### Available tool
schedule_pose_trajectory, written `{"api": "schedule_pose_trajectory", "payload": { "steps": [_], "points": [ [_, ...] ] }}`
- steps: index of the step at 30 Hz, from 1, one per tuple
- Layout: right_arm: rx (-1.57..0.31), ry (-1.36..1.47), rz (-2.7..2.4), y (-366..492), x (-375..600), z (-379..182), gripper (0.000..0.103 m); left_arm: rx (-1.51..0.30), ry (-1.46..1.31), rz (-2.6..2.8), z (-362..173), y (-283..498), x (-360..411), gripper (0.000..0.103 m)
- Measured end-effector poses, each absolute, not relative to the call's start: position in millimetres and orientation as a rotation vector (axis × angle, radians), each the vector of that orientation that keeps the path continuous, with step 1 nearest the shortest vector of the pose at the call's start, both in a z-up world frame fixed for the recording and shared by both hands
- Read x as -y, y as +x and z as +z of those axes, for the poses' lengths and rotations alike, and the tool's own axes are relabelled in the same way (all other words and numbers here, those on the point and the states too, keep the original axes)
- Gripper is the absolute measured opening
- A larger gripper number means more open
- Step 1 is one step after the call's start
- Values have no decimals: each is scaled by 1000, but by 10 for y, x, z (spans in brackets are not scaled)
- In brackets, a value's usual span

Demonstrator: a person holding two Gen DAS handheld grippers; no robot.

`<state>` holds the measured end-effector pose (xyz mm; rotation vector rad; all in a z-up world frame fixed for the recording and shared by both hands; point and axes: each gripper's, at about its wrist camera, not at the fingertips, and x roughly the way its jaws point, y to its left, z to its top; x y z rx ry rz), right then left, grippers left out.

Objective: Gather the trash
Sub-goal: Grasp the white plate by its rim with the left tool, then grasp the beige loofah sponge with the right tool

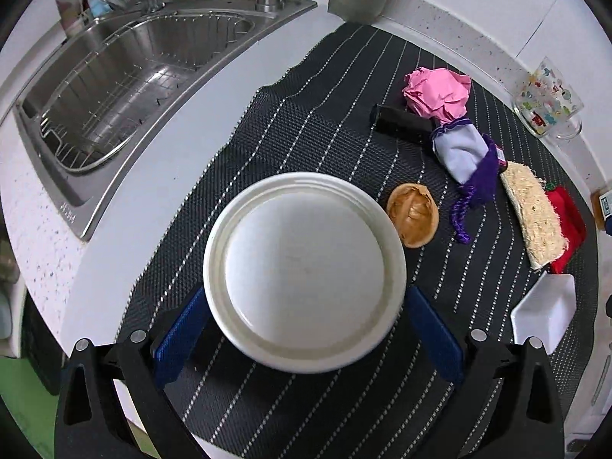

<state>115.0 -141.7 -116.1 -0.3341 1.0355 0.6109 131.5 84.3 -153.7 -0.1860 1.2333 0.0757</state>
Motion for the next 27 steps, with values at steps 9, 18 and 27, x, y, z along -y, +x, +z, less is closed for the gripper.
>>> {"api": "schedule_pose_trajectory", "payload": {
  "steps": [9,18,27],
  "points": [
    [-1041,-326,587,1227,1465,-1183,100,-1216,-197,62,-1491,1289,-895,93],
    [-1076,-322,552,1529,1431,-1380,100,-1136,-228,86,-1101,1015,-928,93],
    [-1142,-333,517,1920,1236,-1749,100,-1096,-242,96,-877,877,-899,93]
  ]
}}
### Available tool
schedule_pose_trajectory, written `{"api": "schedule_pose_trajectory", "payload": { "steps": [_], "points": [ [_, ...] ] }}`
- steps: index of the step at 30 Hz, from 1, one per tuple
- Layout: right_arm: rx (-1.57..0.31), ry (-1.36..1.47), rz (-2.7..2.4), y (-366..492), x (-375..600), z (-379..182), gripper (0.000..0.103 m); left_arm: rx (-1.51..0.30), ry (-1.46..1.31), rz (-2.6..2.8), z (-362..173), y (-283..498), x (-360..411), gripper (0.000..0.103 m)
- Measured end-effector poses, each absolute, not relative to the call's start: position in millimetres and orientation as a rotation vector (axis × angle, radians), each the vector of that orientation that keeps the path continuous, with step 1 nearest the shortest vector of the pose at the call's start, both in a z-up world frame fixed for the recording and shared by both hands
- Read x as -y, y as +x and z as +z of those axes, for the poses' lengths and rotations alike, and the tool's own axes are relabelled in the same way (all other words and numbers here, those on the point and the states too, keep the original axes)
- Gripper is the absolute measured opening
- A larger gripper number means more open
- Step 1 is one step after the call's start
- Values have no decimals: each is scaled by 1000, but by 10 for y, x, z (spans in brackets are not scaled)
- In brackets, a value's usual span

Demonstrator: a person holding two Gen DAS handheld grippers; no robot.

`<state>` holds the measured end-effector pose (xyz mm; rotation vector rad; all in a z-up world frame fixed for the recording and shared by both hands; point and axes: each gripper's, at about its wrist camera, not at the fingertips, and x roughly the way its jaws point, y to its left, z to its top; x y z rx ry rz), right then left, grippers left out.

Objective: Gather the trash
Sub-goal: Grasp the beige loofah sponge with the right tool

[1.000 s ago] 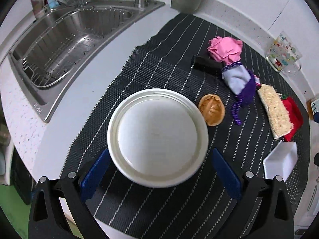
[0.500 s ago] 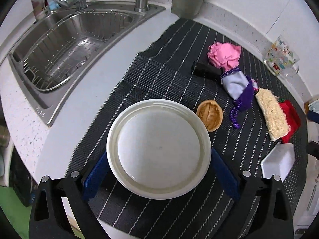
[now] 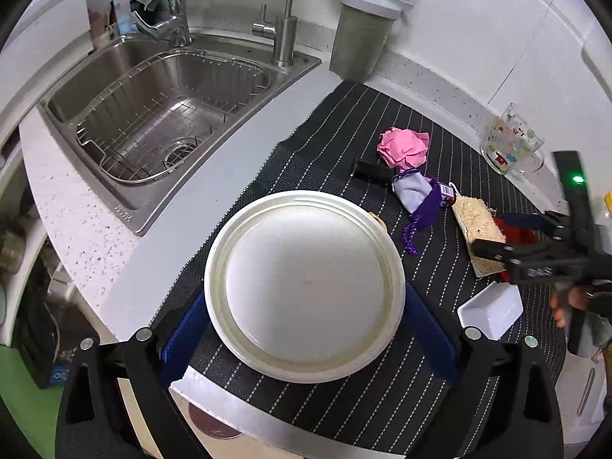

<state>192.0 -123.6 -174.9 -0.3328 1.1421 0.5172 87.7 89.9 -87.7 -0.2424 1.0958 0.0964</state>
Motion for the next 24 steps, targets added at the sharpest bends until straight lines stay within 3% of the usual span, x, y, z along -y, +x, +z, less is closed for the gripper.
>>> {"api": "schedule_pose_trajectory", "payload": {
  "steps": [3,7,8,13,24],
  "points": [
    [-1155,-344,521,1977,1197,-1813,99,-1098,-251,96,-879,851,-884,93],
    [-1144,-380,529,1988,1169,-1813,74,-1101,-259,91,-893,824,-841,93],
    [-1142,-383,535,1985,1171,-1805,73,-1100,-259,89,-892,824,-820,93],
    [-1113,-370,574,1904,1239,-1699,67,-1088,-259,76,-850,818,-705,93],
    [-954,-387,678,1371,1478,-971,66,-997,-277,59,-475,570,-381,93]
  ]
}}
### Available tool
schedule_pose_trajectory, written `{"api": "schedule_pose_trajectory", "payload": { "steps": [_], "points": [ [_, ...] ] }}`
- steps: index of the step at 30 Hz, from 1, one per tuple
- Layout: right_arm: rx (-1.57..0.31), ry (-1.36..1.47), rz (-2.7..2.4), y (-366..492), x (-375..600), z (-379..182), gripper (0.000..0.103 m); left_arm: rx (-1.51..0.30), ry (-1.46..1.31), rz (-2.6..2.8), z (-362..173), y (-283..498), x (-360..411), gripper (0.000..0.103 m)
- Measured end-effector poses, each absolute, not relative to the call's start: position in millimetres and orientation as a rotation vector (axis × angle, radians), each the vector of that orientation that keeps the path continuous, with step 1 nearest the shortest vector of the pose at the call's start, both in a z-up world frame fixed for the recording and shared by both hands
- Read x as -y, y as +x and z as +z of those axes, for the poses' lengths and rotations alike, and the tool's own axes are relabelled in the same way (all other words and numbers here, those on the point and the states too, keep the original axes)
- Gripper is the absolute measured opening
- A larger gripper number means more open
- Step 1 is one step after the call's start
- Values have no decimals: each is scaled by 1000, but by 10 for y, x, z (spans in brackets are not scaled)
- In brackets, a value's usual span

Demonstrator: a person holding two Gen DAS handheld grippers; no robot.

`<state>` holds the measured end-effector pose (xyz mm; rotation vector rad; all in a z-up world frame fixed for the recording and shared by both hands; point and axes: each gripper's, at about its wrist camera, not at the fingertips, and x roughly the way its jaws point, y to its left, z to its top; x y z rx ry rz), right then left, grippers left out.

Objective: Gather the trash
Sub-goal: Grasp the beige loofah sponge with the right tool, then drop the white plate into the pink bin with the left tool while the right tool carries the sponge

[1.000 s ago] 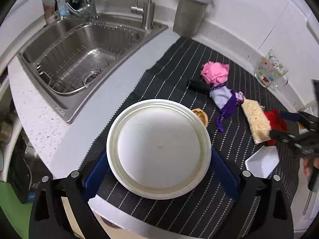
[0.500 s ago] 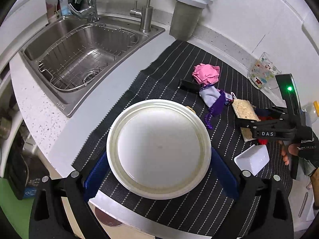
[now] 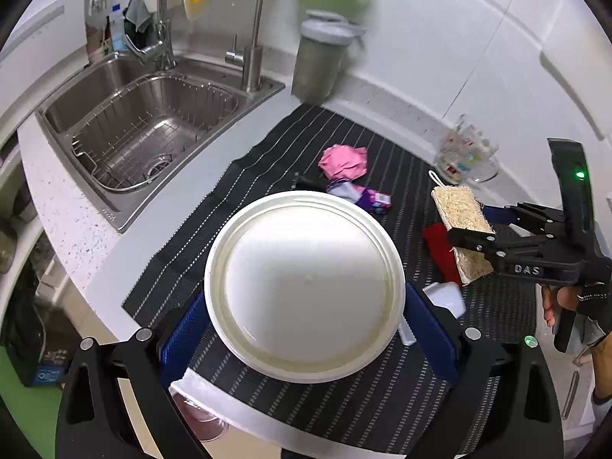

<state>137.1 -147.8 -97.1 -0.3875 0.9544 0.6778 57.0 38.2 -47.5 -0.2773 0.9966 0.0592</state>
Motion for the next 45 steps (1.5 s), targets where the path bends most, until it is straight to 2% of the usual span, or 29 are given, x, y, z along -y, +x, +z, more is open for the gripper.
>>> {"api": "schedule_pose_trajectory", "payload": {
  "steps": [6,13,19,26,31,37,40,45],
  "points": [
    [-852,-458,814,857,1376,-678,66,-952,-300,137,-325,130,-282,93],
    [-795,-557,1030,85,892,-642,67,-920,-347,311,-252,-754,-409,93],
    [-788,-620,1198,-646,280,-794,67,-893,-400,466,-257,-1623,-676,93],
    [-836,-708,1301,-1478,-475,-1271,67,-897,-481,587,-536,-2577,-1123,93],
    [-876,-772,1302,-1769,-881,-1868,67,-934,-533,598,-1118,-2891,-1463,93],
    [-944,-827,1266,-1776,-1207,-3112,67,-989,-601,590,-2440,-3010,-1773,93],
    [-957,-850,1258,-1767,-1273,-3582,67,-1011,-637,584,-3135,-3001,-1893,93],
    [-980,-873,1244,-1670,-1369,-4219,67,-1009,-691,573,-3905,-2981,-2017,93]
  ]
}}
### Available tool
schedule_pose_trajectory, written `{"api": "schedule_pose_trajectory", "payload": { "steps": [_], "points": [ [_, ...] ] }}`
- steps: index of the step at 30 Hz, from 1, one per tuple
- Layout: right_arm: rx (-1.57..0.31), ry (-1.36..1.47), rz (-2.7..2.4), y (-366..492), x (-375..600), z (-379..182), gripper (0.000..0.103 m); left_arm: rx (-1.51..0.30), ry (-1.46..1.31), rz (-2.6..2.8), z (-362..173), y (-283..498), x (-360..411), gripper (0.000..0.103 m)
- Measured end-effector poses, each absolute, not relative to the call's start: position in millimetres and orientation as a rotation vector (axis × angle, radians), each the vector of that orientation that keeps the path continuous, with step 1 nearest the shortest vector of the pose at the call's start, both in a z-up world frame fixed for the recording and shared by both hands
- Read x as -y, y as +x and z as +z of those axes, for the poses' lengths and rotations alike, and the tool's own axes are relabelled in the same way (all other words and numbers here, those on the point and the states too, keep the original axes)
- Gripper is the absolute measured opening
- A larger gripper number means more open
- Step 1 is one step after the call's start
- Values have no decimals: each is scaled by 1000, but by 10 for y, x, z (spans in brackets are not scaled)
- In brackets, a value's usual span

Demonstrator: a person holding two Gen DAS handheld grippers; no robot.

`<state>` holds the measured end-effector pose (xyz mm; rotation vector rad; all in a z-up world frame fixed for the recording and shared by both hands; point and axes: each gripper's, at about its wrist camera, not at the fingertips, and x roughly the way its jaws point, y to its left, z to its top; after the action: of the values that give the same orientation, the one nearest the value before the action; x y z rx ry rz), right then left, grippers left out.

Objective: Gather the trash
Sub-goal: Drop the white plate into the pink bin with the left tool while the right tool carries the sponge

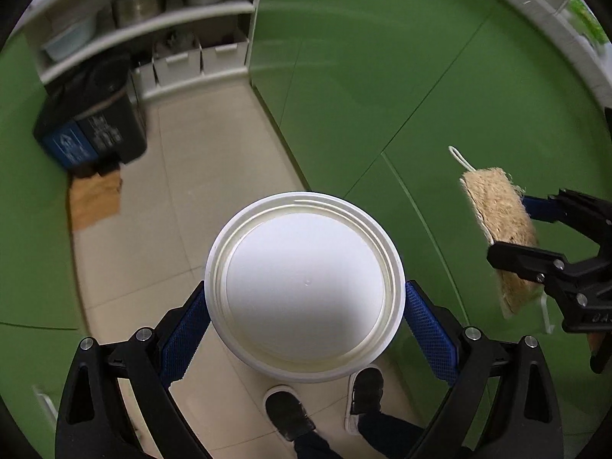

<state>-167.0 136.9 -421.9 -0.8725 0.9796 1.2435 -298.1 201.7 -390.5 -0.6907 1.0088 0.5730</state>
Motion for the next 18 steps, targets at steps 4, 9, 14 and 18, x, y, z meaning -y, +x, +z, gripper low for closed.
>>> {"api": "schedule_pose_trajectory", "payload": {
  "steps": [4,9,14,18],
  "points": [
    [-994,-872,1240,-1600,-1431,-4467,67,-1005,-736,582,-4180,-2984,-2077,97],
    [-1008,-881,1253,-1622,-1459,-4581,67,-1003,-744,606,-4216,-3053,-2113,97],
    [-1016,-906,1287,-1734,-1539,-4664,67,-983,-757,645,-4085,-3214,-2181,97],
    [-1025,-919,1319,-1797,-1646,-4802,67,-962,-764,682,-3992,-3389,-2253,97]
  ]
}}
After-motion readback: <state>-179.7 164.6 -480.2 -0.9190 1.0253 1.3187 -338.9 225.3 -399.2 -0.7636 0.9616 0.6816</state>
